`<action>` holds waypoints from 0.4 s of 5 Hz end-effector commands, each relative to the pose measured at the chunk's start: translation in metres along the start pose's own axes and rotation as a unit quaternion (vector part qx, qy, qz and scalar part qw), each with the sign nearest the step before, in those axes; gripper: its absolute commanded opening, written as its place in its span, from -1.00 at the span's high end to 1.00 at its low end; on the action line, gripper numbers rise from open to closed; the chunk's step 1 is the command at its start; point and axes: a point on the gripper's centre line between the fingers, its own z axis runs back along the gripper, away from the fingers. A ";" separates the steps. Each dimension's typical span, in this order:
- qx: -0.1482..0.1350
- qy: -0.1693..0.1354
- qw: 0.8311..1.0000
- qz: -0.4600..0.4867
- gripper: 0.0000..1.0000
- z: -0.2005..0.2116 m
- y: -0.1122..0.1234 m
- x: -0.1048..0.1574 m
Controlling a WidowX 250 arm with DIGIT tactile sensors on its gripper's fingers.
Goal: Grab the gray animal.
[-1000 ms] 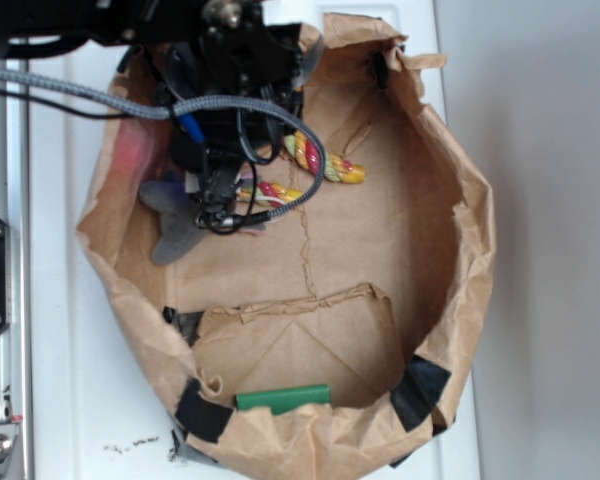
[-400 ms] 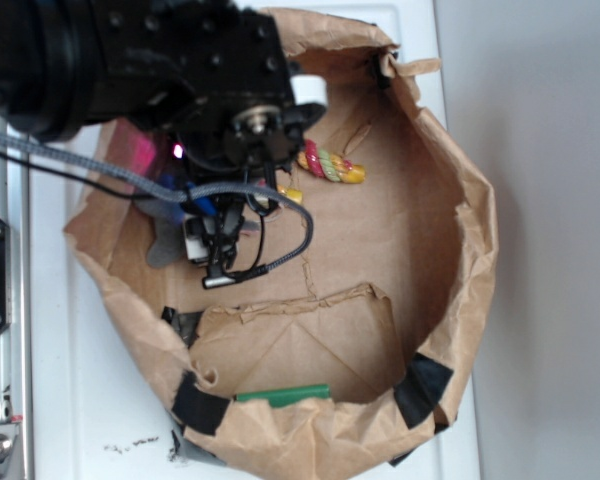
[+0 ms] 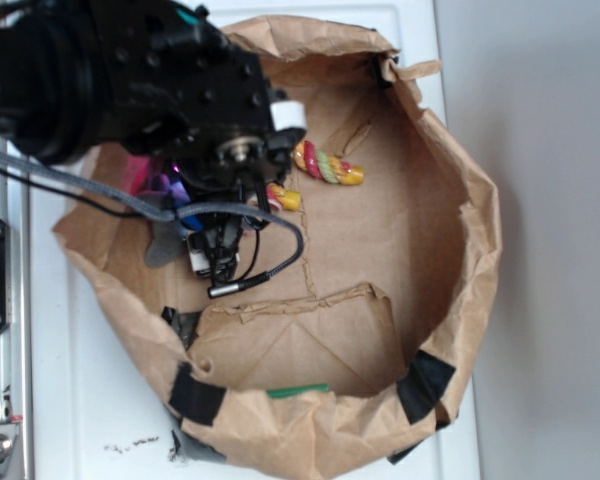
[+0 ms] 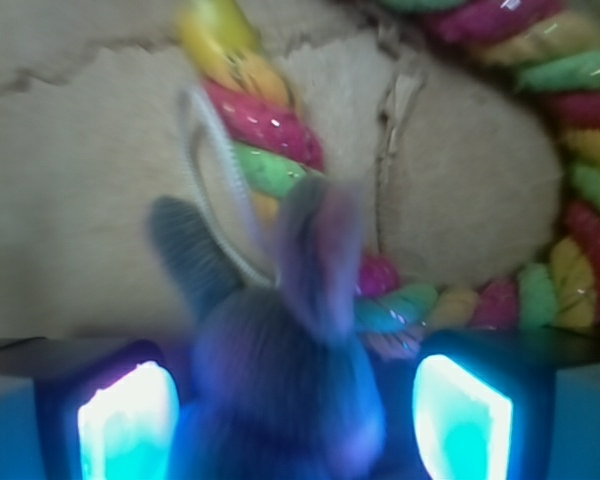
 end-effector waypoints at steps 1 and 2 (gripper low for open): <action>0.006 -0.021 0.999 0.024 1.00 -0.009 -0.007 0.018; 0.004 -0.019 0.999 0.035 1.00 -0.005 -0.009 0.024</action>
